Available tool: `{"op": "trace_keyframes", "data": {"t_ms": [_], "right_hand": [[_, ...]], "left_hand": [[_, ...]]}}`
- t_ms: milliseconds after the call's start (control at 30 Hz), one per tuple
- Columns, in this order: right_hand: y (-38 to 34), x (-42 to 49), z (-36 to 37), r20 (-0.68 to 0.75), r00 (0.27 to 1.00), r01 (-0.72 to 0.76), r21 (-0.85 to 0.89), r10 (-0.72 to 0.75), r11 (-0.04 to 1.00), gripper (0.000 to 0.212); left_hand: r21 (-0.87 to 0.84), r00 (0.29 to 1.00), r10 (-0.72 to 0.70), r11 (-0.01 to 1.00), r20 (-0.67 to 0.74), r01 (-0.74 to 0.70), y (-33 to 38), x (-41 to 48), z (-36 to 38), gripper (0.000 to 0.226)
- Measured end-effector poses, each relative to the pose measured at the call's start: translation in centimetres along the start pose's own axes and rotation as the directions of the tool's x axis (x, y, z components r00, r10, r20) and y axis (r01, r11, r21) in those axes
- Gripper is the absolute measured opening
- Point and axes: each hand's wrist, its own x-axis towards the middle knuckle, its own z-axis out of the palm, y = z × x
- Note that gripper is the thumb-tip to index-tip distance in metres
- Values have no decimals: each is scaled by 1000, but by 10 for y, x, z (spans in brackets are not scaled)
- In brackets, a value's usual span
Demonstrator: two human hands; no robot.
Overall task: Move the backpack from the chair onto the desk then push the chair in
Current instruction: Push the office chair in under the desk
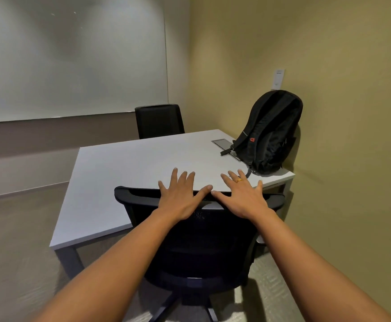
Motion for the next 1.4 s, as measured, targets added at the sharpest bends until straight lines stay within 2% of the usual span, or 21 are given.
{"op": "trace_keyframes", "data": {"t_ms": [167,300,733,1067,1400], "right_hand": [[50,36,-5,12,999,45,5,-45,999,71],[89,62,-10,4,995,95,2,-95,995,67],[192,138,-15,37,955,291,69,-294,954,63],[220,180,-10,47,925,366,142,-376,920,60],[227,211,-4,39,926,364,169,-376,916,58]], "left_hand": [[123,1000,17,992,-9,-15,-1,33,5,98],[99,1000,-11,995,9,10,25,56,16,97],[81,969,-213,971,-125,224,110,121,59,105],[123,940,-310,937,-140,328,128,157,70,103],[141,944,-319,934,-86,329,120,196,77,98]]}}
